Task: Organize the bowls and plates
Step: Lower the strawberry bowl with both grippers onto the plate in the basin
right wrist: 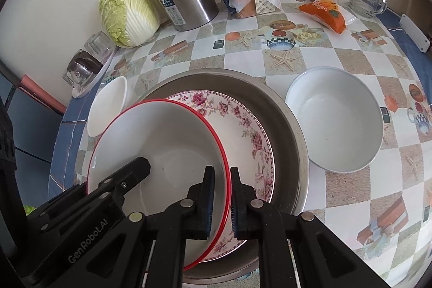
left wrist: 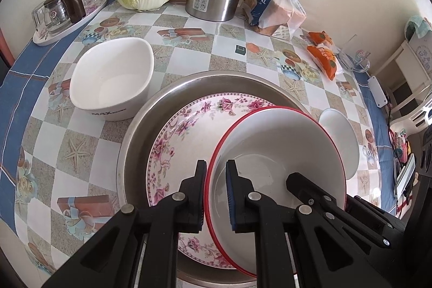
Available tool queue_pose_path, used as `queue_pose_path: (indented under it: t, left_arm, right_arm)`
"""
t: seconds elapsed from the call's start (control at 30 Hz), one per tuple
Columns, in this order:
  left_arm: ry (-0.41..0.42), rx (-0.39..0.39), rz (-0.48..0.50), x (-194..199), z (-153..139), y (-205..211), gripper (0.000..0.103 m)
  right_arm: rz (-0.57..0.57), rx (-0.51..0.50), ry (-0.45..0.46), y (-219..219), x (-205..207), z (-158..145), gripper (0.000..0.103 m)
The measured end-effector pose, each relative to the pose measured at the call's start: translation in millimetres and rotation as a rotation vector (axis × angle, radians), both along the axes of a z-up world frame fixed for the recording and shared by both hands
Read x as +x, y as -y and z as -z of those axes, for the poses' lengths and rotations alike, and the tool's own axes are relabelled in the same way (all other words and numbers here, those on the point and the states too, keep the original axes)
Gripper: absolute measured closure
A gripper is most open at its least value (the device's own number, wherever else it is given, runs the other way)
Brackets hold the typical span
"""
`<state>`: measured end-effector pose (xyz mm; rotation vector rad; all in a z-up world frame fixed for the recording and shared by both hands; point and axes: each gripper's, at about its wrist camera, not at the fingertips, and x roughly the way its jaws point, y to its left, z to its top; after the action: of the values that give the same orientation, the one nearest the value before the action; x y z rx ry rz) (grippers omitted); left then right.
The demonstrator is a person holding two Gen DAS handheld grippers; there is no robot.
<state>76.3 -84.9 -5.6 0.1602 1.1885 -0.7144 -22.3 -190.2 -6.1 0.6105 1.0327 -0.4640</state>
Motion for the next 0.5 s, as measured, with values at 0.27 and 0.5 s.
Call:
queue_pose_path:
  t: [0.27, 0.5]
  left_arm:
    - [0.001, 0.008, 0.000, 9, 4, 2, 0.091]
    - [-0.016, -0.006, -0.012, 17, 8, 3, 0.091]
  right_arm:
    - [0.017, 0.021, 0.003, 4, 7, 7, 0.091]
    - [0.018, 0.006, 0.005, 5, 15, 8, 0.091]
